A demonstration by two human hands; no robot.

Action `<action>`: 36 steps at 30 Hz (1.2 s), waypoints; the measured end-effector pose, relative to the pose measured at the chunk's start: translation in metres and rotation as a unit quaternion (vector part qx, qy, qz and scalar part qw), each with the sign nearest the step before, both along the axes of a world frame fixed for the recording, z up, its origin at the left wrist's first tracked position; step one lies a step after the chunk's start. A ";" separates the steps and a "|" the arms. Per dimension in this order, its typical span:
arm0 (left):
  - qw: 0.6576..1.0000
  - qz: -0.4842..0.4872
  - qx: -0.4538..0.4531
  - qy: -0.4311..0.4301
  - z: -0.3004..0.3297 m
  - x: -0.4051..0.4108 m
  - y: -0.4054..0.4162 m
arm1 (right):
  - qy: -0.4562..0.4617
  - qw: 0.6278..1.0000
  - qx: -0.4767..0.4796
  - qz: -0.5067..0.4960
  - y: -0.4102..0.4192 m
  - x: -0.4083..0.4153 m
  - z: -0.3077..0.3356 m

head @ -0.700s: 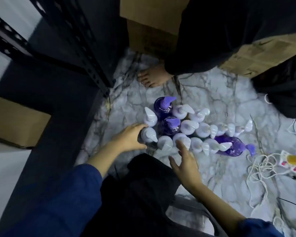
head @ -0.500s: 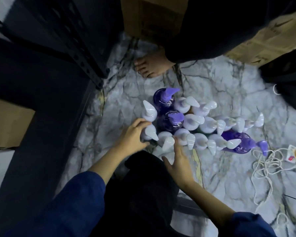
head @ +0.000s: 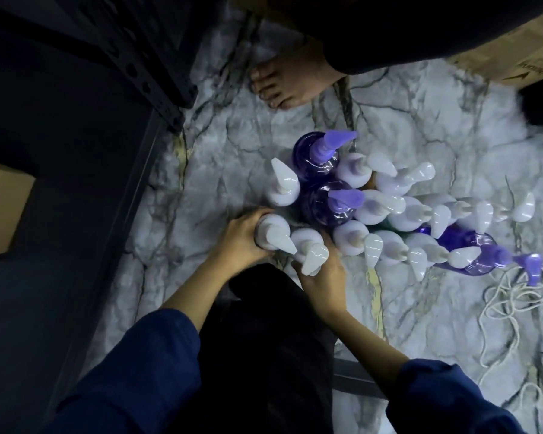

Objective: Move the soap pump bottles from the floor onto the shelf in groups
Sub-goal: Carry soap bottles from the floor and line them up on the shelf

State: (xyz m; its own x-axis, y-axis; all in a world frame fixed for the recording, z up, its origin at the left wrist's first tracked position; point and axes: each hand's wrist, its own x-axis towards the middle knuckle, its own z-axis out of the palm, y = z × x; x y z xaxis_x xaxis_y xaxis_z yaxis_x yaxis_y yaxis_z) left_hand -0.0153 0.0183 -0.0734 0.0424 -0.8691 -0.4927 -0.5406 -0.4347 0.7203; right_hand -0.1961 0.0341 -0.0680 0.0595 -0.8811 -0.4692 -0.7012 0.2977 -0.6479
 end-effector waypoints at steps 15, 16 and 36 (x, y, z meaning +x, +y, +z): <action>0.998 -0.018 0.012 0.060 0.079 0.021 -0.003 | -0.079 0.996 -0.028 0.020 -0.005 0.004 0.053; 0.998 -0.030 0.002 0.057 0.094 0.025 -0.005 | -0.103 0.994 -0.031 0.015 -0.006 0.004 0.066; 0.852 0.244 -0.420 0.192 0.436 0.051 0.016 | -0.485 0.831 -0.271 0.039 -0.060 0.096 0.398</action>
State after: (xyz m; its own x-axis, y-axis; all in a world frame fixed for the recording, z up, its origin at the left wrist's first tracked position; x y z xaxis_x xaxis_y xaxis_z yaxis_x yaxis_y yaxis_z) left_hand 0.0358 0.0339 0.3623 0.4764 -0.8467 0.2368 -0.0974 0.2168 0.9713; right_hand -0.1003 -0.0258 0.3303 0.2457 -0.9227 0.2970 0.2257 -0.2435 -0.9433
